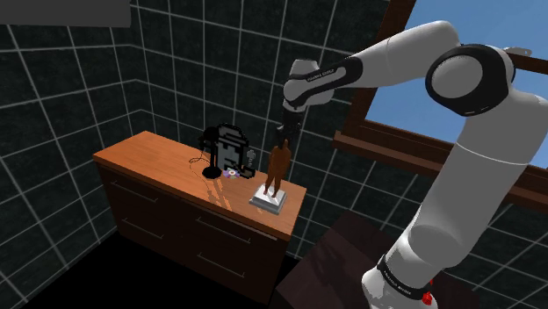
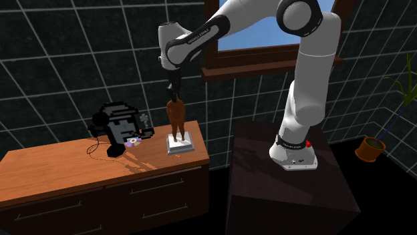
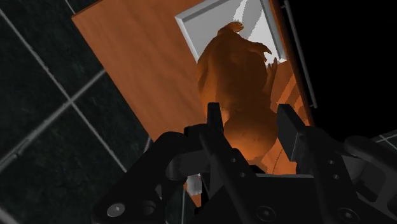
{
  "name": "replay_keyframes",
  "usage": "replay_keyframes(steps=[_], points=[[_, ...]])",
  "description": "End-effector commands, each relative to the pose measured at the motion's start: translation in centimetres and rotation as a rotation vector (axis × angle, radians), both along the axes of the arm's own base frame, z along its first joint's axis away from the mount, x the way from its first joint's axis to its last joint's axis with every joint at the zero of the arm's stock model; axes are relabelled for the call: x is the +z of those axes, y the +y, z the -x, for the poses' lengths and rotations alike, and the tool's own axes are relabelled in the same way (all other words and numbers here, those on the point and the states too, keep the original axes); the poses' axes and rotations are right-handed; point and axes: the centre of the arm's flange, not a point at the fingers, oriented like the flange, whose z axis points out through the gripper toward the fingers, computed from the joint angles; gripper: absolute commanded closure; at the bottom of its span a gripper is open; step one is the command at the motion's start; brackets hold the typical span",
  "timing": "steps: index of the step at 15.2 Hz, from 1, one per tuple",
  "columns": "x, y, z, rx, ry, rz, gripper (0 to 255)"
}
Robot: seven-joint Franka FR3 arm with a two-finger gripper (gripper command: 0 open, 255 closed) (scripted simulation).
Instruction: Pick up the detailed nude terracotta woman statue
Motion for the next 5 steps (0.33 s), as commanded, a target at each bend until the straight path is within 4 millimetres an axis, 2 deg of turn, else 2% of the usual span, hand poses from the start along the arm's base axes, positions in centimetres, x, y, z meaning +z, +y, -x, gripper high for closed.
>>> replay_keyframes(steps=[1,3,5], points=[[1.2,0.0,0.0,0.000,-0.002,0.000,255],[2.3,0.0,0.0,0.000,-0.002,0.000,255],[2.4,0.0,0.0,0.000,-0.002,0.000,255]])
